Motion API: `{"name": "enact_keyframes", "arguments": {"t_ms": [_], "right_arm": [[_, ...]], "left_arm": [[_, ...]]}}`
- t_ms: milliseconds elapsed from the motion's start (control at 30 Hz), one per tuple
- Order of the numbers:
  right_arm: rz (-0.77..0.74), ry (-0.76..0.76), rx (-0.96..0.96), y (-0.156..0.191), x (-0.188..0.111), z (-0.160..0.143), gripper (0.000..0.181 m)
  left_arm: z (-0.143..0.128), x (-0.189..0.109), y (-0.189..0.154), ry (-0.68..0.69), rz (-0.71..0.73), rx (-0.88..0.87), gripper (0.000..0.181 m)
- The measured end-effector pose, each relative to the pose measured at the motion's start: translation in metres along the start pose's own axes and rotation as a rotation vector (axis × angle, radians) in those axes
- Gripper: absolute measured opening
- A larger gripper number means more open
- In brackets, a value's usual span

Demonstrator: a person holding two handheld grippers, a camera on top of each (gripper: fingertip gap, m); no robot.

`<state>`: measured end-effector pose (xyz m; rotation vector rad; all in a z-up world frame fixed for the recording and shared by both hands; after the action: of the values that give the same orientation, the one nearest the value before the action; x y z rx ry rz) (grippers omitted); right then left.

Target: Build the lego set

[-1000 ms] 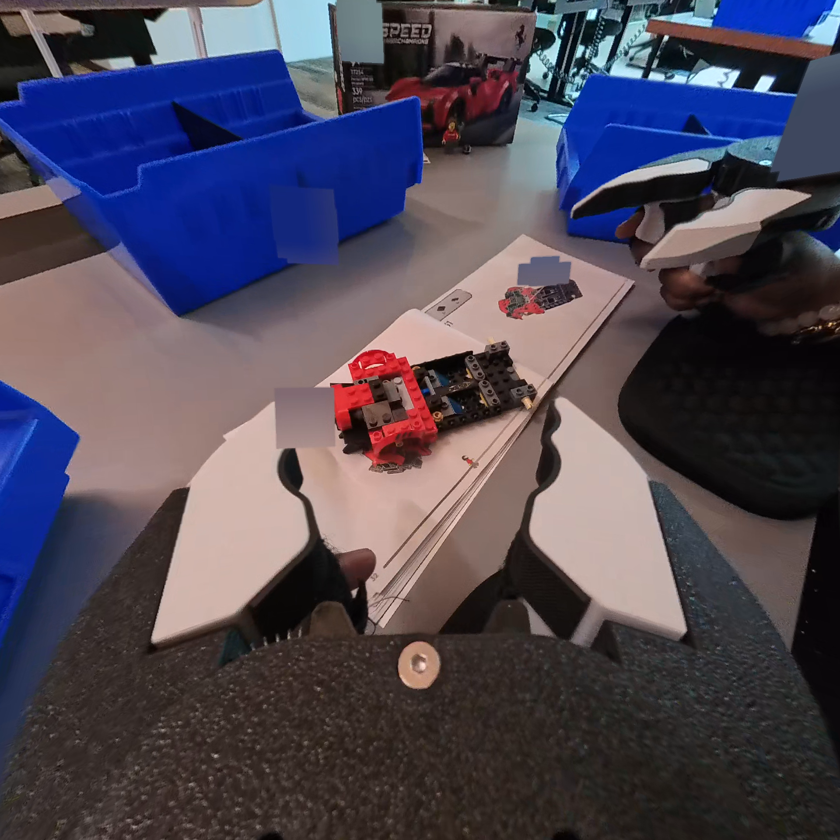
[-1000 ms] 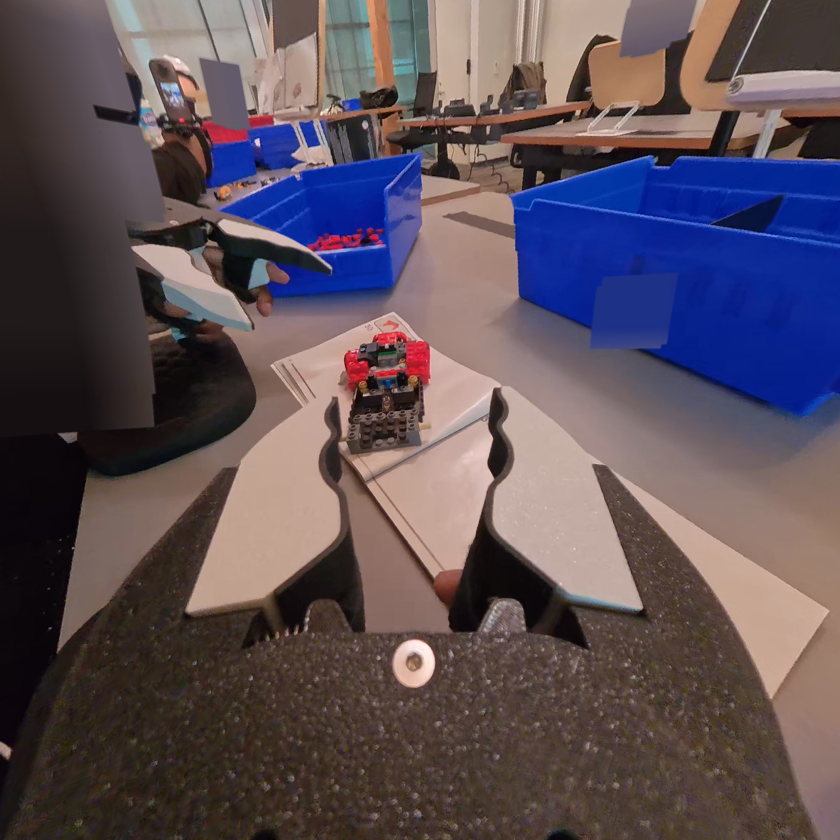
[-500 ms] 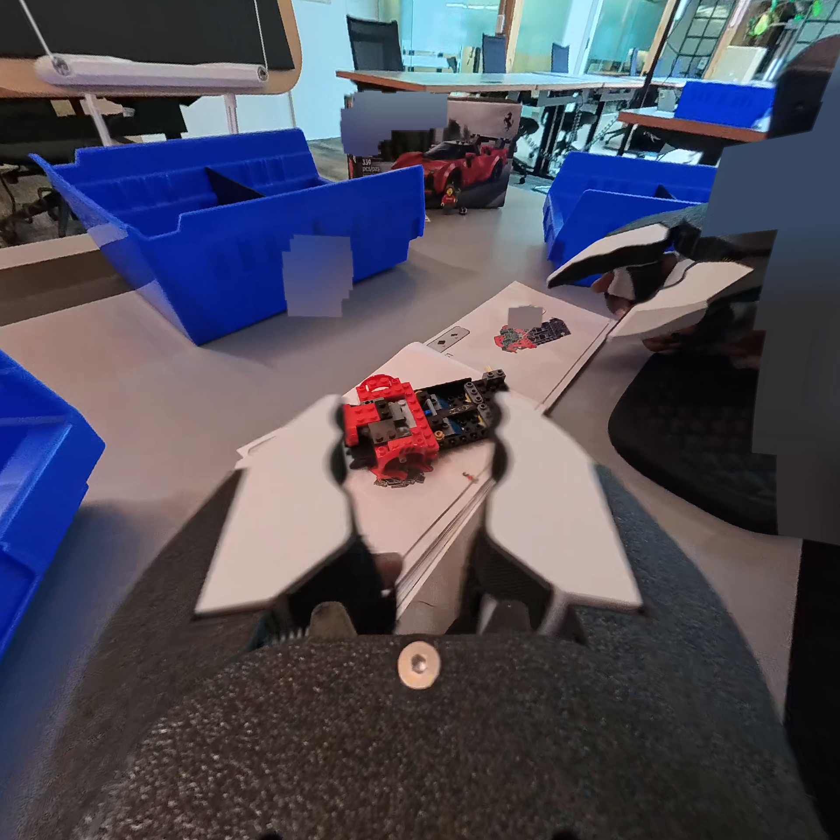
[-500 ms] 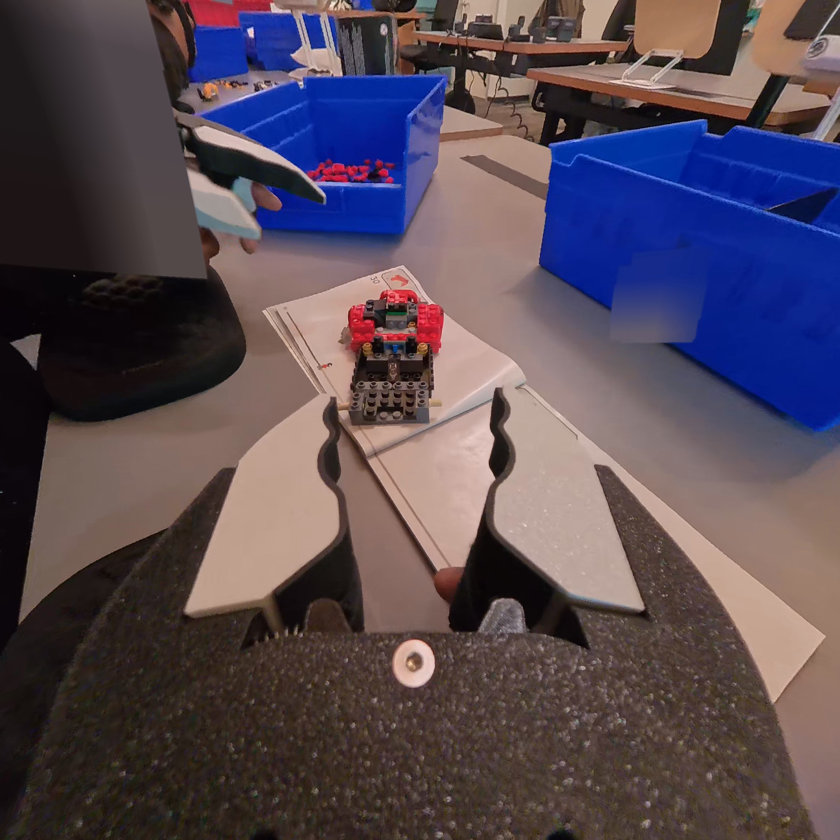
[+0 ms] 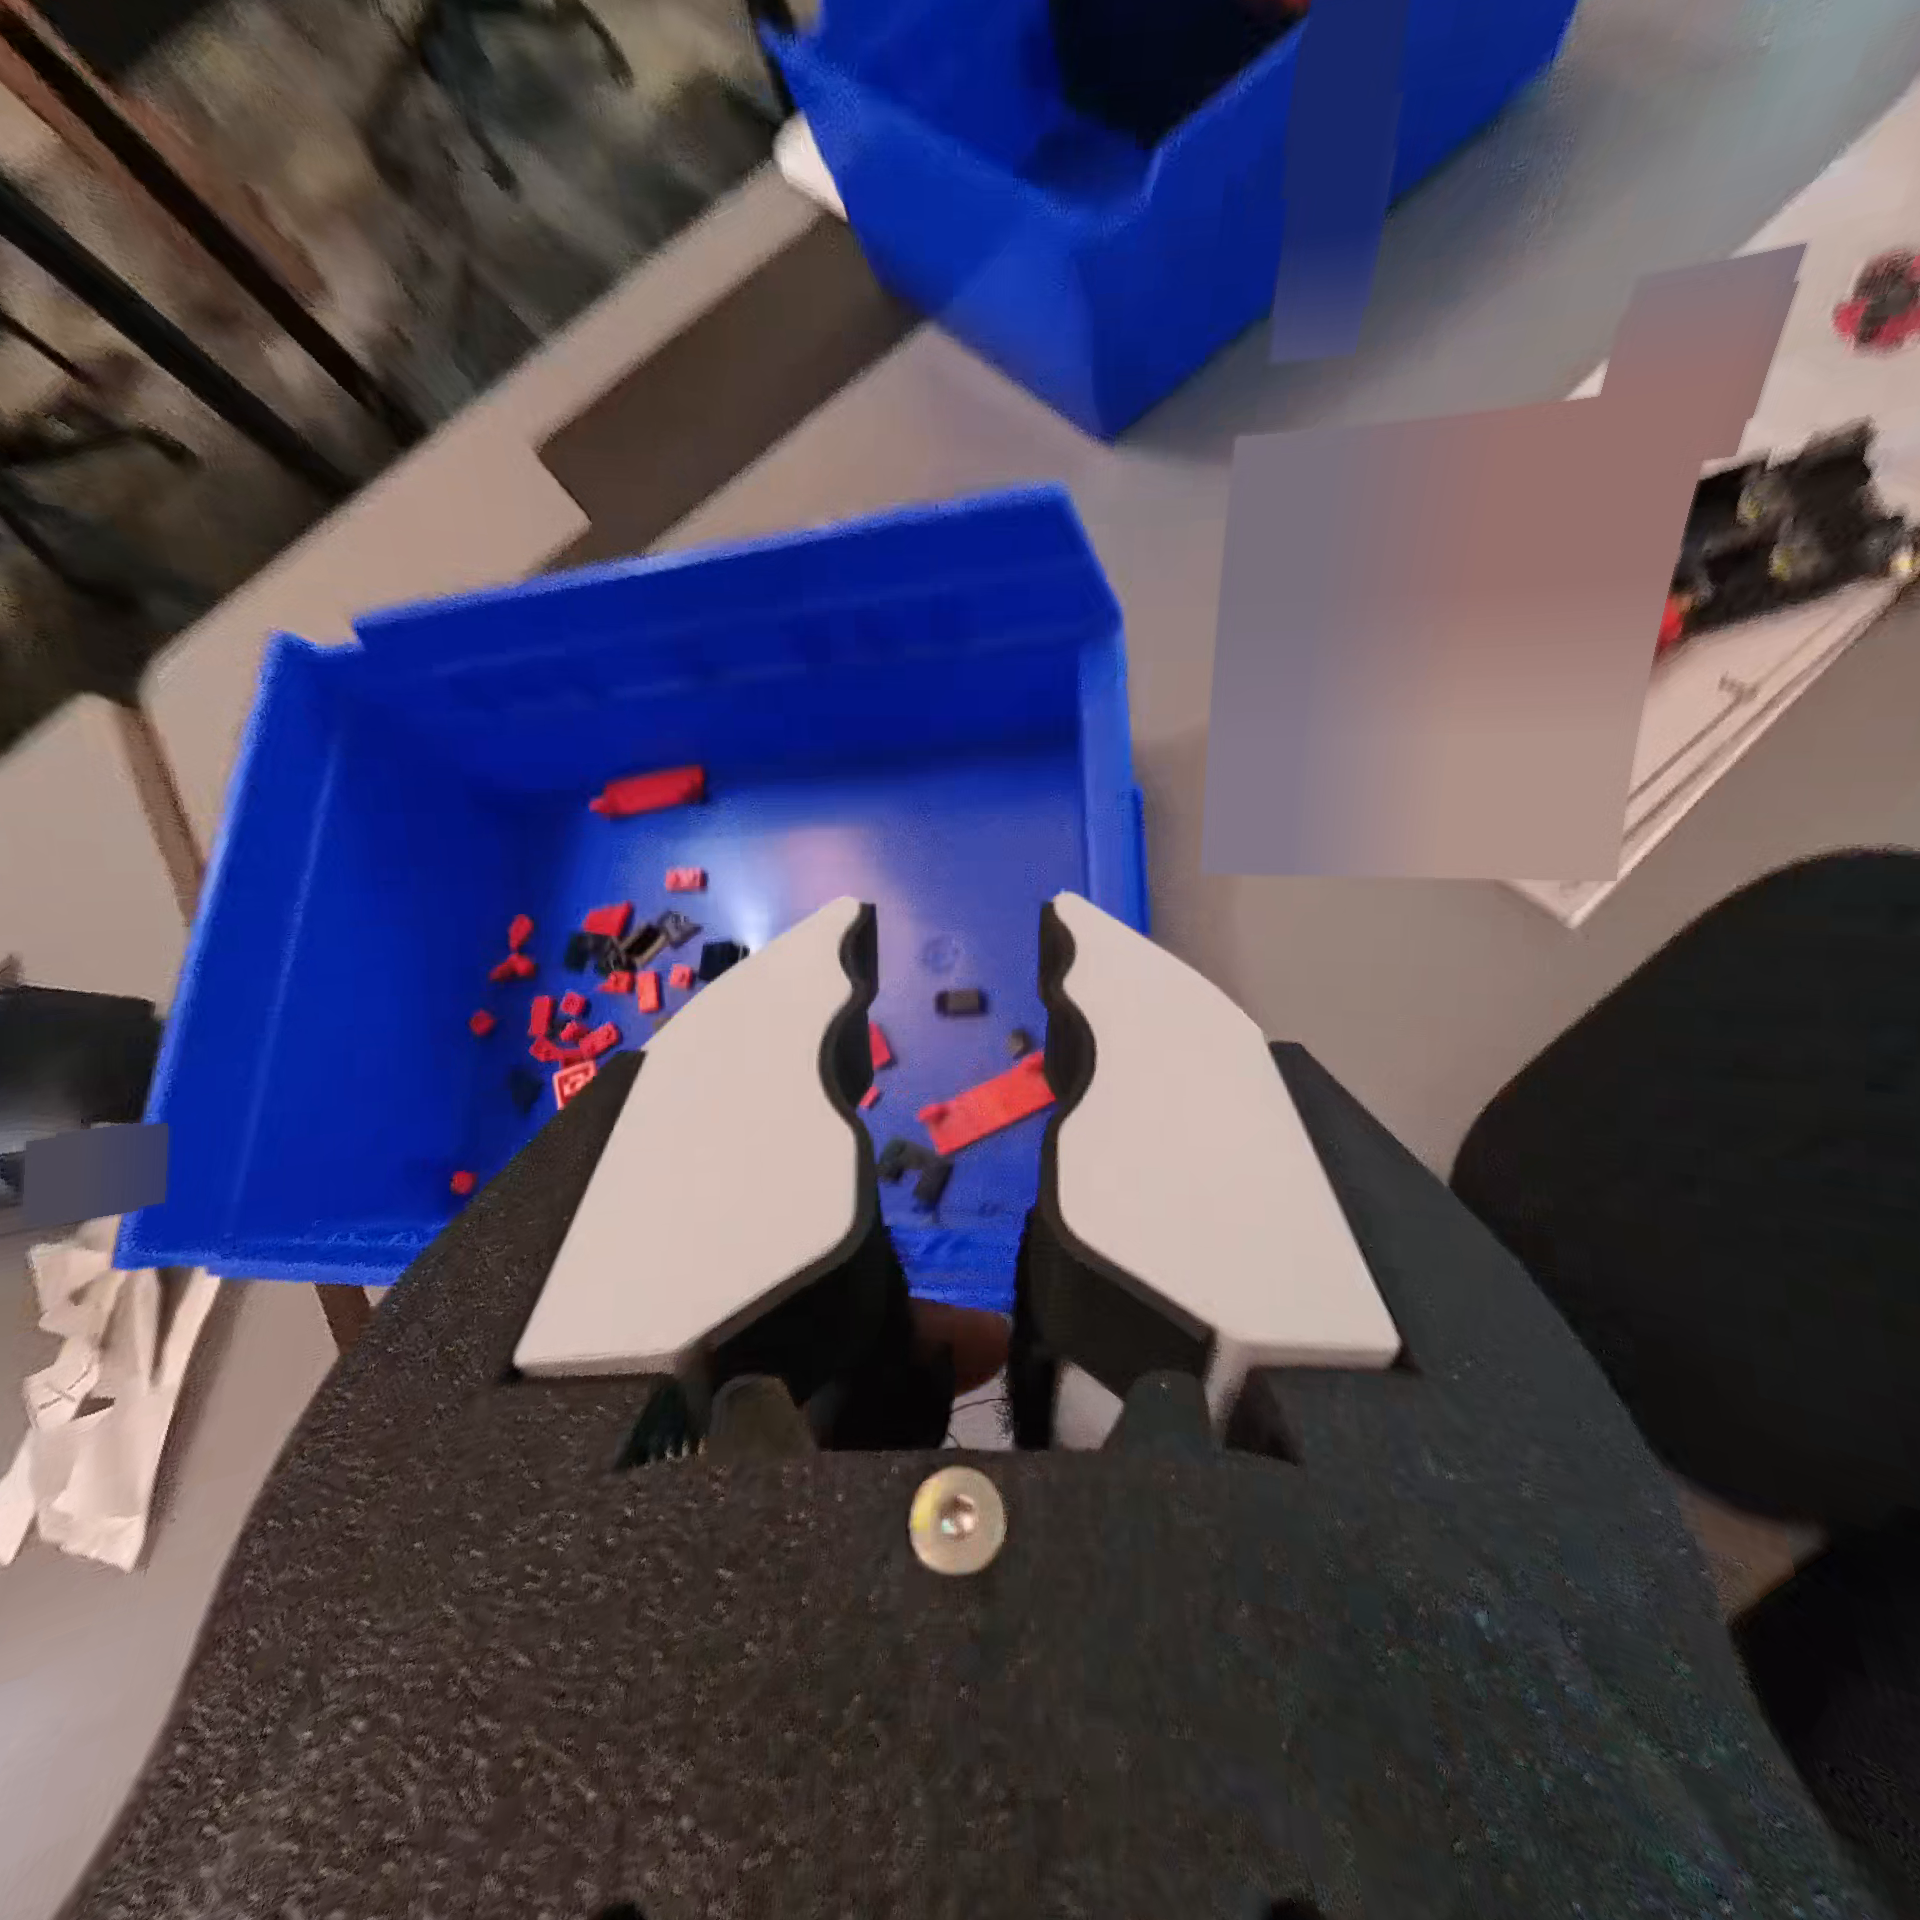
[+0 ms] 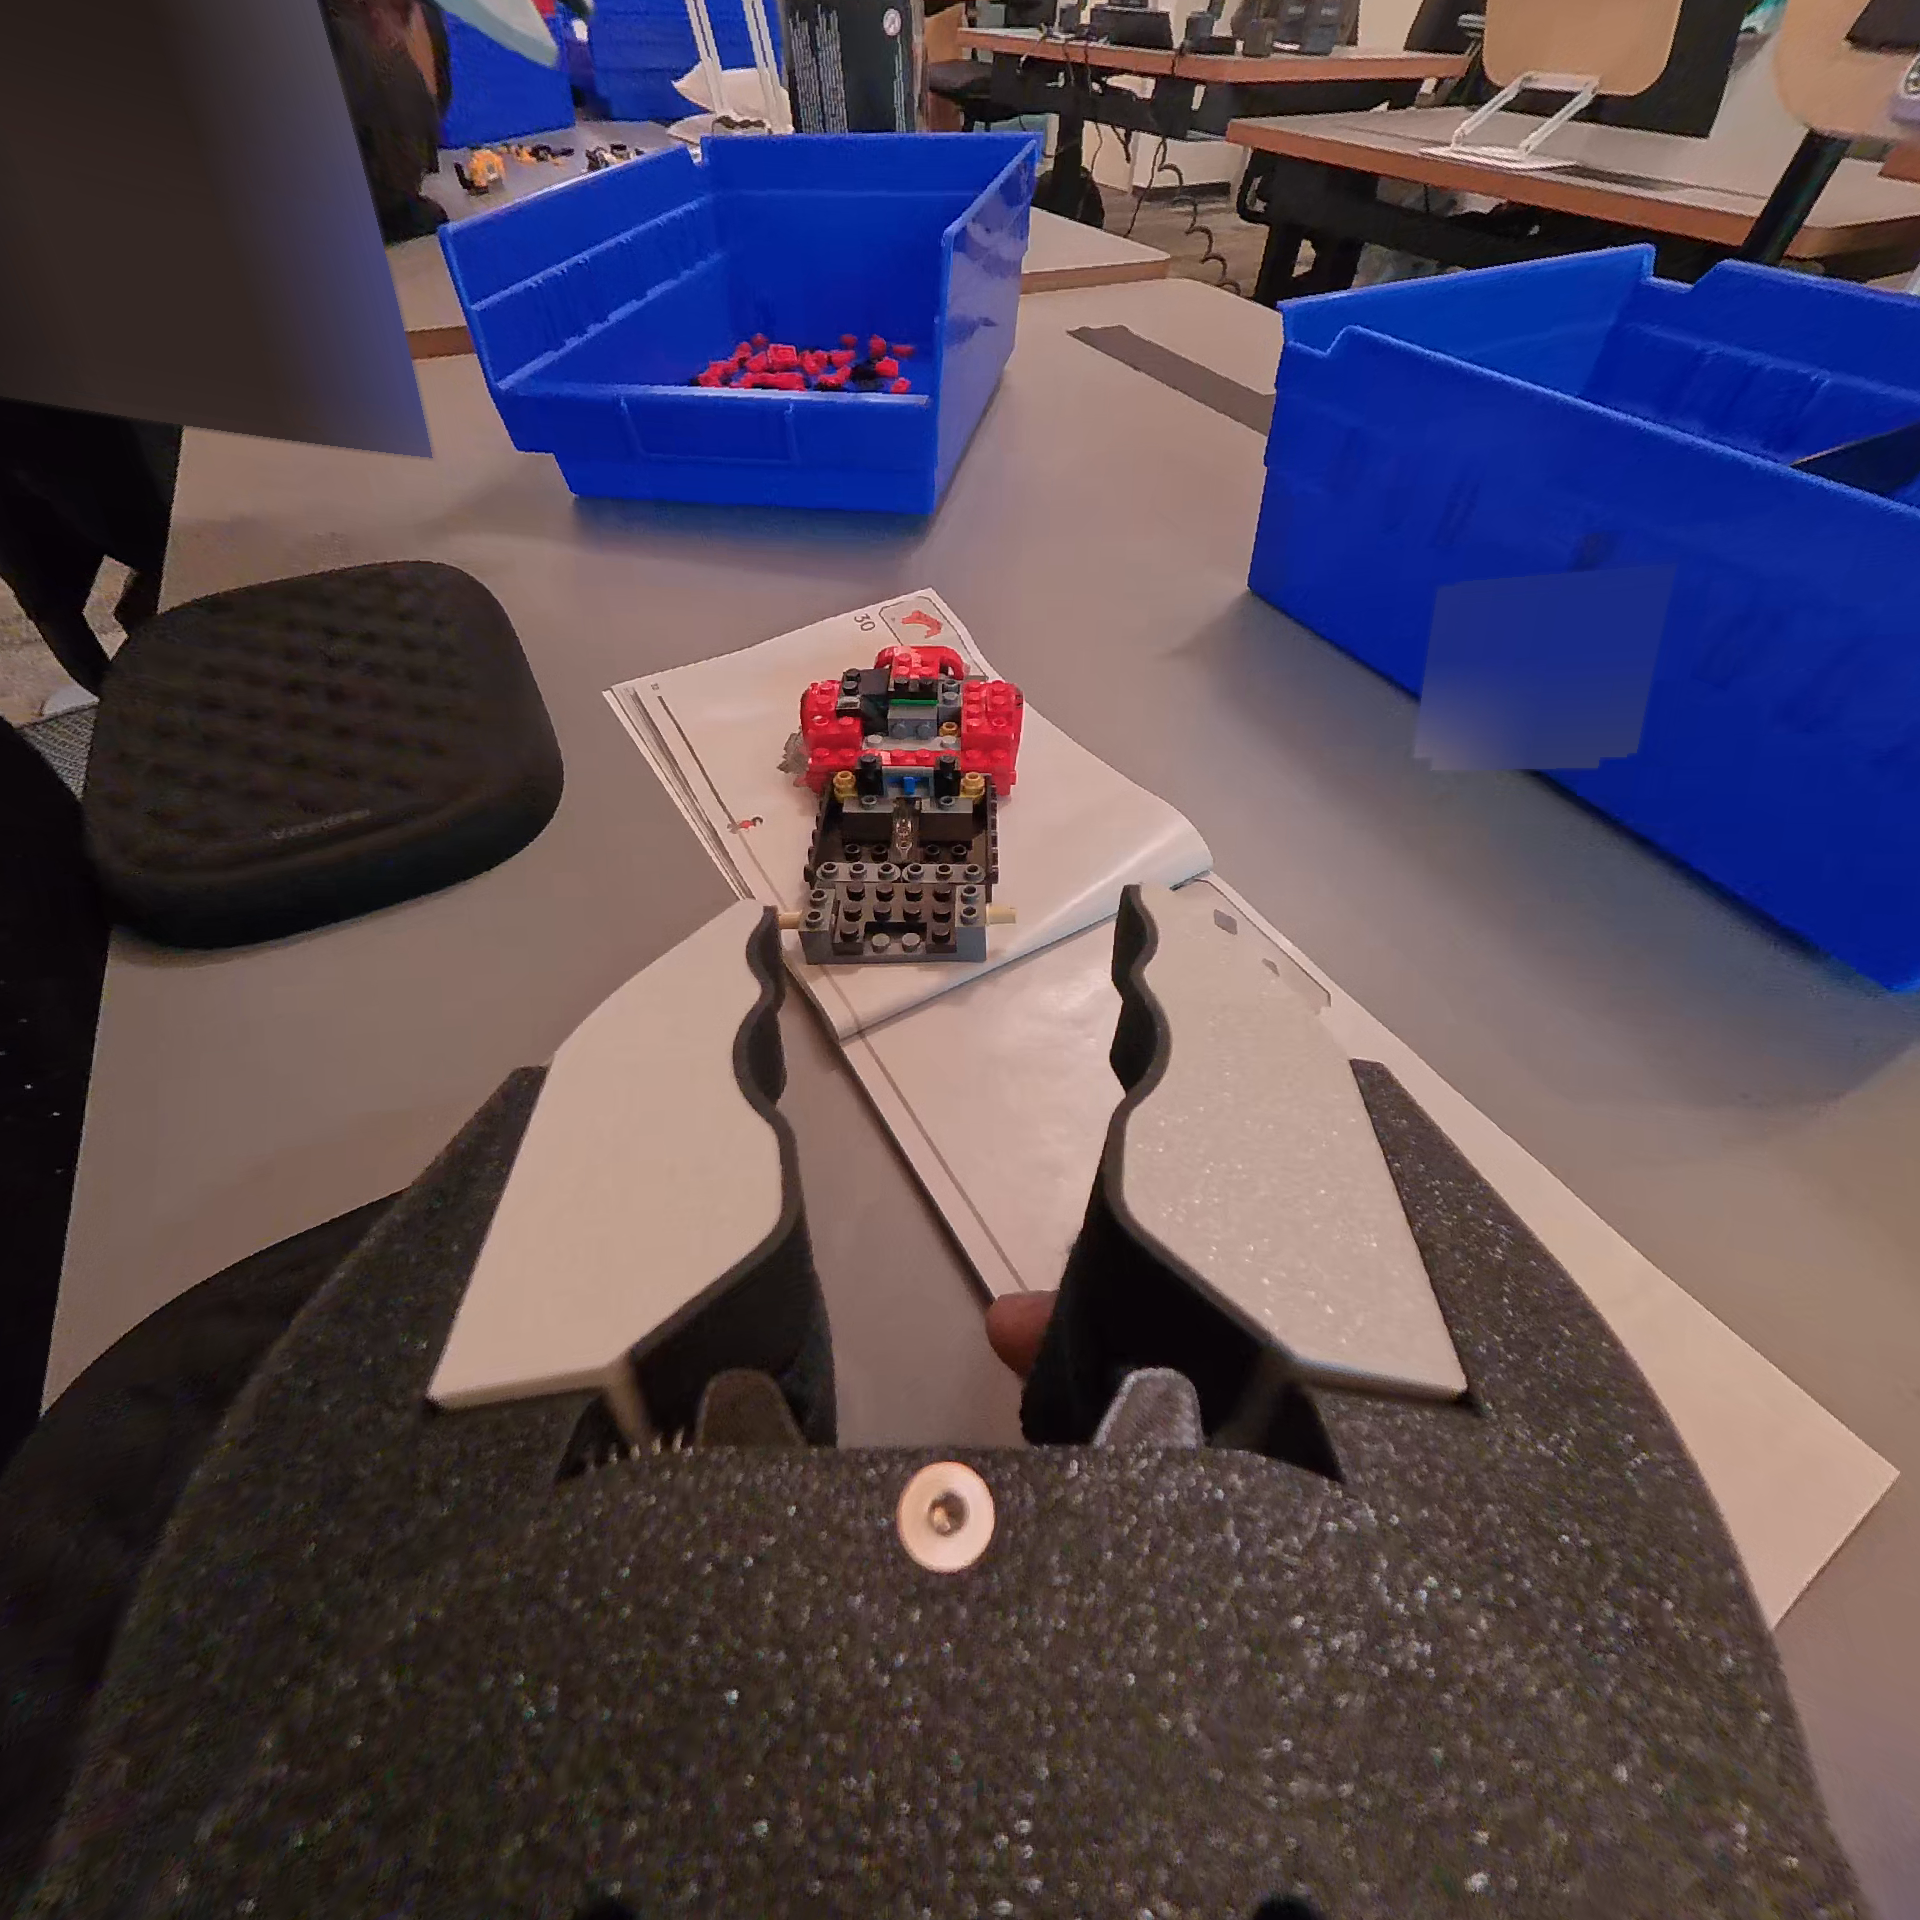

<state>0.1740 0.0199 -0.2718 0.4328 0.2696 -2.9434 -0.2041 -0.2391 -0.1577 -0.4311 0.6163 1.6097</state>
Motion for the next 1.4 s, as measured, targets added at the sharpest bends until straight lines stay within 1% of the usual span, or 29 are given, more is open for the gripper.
{"name": "enact_keyframes", "arguments": {"t_ms": [67,133,200,267,333,400,567,667,700,733,833,867,933,1000,1033,1133,1200,1300,1400], "right_arm": [[-0.003,-0.003,-0.004,0.000,0.000,0.000,0.061],[-0.001,0.001,-0.013,0.001,0.000,0.000,0.060],[0.002,0.005,-0.019,0.001,0.000,0.000,0.060],[0.003,0.004,-0.017,0.001,0.000,0.000,0.060],[0.003,-0.003,-0.012,0.001,0.000,0.000,0.060],[0.000,-0.010,-0.007,0.000,-0.001,0.000,0.060],[0.001,-0.011,0.003,-0.001,-0.001,0.000,0.058],[0.003,-0.003,0.002,-0.001,0.000,0.000,0.058],[0.003,-0.001,0.000,-0.001,0.000,0.000,0.057],[0.002,0.001,-0.002,0.000,0.000,0.000,0.057],[0.000,0.001,-0.011,0.000,0.000,0.000,0.057],[0.000,-0.002,-0.013,0.000,0.000,0.000,0.057],[0.004,-0.010,-0.012,0.000,-0.001,0.001,0.057],[0.016,-0.024,-0.007,-0.001,-0.002,0.002,0.057],[0.021,-0.034,-0.001,-0.002,-0.002,0.002,0.056],[0.042,-0.050,0.022,-0.005,-0.003,0.005,0.054],[0.064,-0.052,0.022,-0.005,-0.003,0.010,0.048],[0.108,-0.059,-0.010,-0.002,-0.003,0.022,0.040],[0.163,-0.093,-0.033,0.005,-0.002,0.036,0.032]], "left_arm": [[0.000,0.012,0.025,0.135,-0.095,0.039,0.025],[-0.004,0.031,0.036,0.243,-0.212,0.187,0.020],[-0.012,0.056,0.041,0.322,-0.285,0.358,0.018],[-0.021,0.080,0.042,0.422,-0.346,0.454,0.015],[-0.030,0.099,0.041,0.527,-0.374,0.558,0.015],[-0.036,0.110,0.038,0.553,-0.422,0.646,0.015],[-0.043,0.122,0.034,0.580,-0.485,0.734,0.019],[-0.046,0.128,0.035,0.571,-0.498,0.744,0.020],[-0.048,0.130,0.035,0.574,-0.504,0.741,0.018],[-0.050,0.131,0.035,0.580,-0.515,0.733,0.011],[-0.049,0.133,0.038,0.580,-0.526,0.654,0.008],[-0.047,0.133,0.040,0.570,-0.500,0.626,0.008],[-0.036,0.129,0.041,0.484,-0.424,0.557,0.008],[-0.013,0.117,0.035,0.351,-0.340,0.423,0.008],[0.000,0.109,0.026,0.266,-0.341,0.344,0.007],[0.035,0.082,-0.020,0.001,-0.465,0.143,0.008],[0.047,0.069,-0.056,-0.123,-0.597,0.047,0.007],[0.048,0.063,-0.107,-0.250,-0.783,-0.061,0.007],[0.039,0.073,-0.148,-0.328,-0.914,-0.167,0.007]]}}
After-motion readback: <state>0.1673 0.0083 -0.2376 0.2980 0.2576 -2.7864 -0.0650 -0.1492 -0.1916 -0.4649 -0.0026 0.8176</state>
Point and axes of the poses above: each gripper's, where its closed fingertips meet, x out along the fingers, z out of its top, y = z × x across the jaws, the point moved 9 cm from there along -x, back along the fingers, and after that the axes turned 8 degrees about -x, right-handed, at the moved point
